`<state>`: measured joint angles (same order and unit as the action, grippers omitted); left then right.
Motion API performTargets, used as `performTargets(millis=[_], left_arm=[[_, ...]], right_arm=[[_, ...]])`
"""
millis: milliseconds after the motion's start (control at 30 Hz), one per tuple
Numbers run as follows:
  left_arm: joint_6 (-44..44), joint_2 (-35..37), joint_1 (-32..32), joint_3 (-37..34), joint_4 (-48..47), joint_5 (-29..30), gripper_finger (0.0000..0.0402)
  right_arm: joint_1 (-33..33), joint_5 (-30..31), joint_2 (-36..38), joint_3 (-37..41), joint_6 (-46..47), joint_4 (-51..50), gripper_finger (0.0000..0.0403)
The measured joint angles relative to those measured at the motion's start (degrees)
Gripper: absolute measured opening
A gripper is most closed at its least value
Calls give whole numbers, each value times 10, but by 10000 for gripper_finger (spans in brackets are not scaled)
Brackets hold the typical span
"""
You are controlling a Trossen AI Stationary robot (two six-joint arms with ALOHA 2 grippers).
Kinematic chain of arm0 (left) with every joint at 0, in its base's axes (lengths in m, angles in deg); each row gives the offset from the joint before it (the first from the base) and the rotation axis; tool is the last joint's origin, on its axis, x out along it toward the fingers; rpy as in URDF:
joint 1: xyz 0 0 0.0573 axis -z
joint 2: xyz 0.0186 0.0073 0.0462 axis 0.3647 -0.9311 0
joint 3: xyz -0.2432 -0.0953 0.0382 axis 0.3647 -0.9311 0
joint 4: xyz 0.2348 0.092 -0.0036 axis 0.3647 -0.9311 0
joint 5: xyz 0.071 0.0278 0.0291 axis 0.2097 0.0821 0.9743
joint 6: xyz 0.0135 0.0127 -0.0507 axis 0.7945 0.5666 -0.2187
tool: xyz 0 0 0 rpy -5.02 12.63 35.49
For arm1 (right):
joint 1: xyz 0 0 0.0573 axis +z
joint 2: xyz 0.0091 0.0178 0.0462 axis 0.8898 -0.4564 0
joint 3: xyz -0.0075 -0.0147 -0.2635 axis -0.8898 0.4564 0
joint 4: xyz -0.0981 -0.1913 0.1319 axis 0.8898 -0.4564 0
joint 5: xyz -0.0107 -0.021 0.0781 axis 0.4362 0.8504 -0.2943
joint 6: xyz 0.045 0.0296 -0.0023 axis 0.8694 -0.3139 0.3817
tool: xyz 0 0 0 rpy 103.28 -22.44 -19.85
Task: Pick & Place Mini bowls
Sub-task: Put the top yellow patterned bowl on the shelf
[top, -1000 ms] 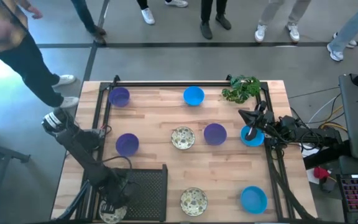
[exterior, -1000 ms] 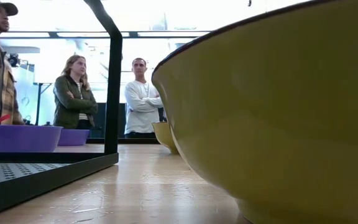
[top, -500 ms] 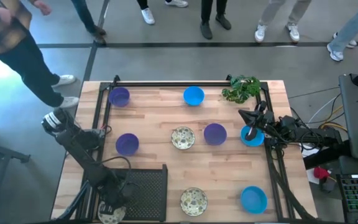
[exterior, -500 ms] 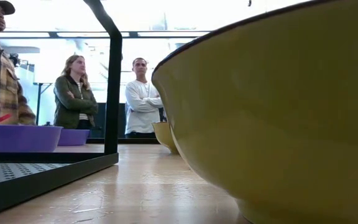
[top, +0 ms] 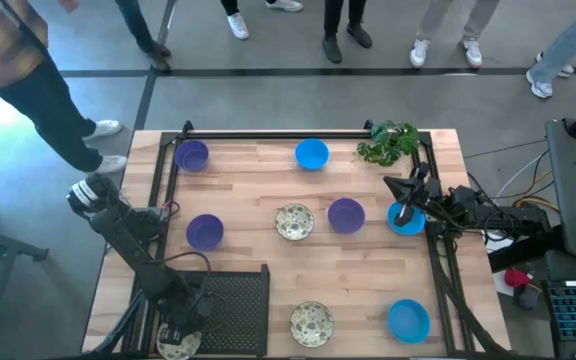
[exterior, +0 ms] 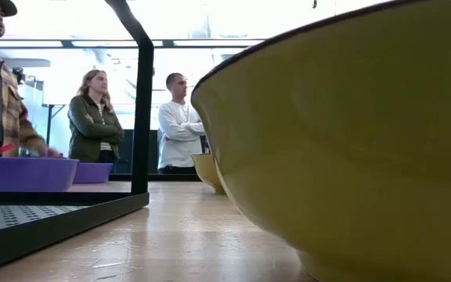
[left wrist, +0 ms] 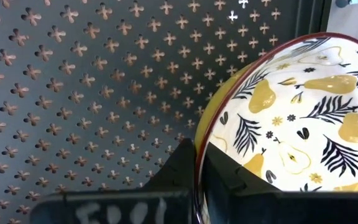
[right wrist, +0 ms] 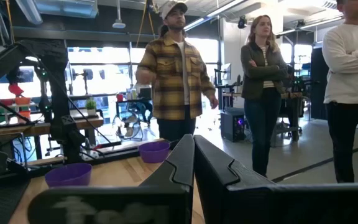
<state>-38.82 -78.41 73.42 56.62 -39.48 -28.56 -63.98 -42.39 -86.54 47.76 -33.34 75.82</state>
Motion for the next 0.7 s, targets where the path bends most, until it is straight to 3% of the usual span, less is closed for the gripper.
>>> performTargets(millis=[700], left_arm=[[8,-1,0,-1,-1,10,67]], right_arm=[[0,0,0,0,0,0,8]])
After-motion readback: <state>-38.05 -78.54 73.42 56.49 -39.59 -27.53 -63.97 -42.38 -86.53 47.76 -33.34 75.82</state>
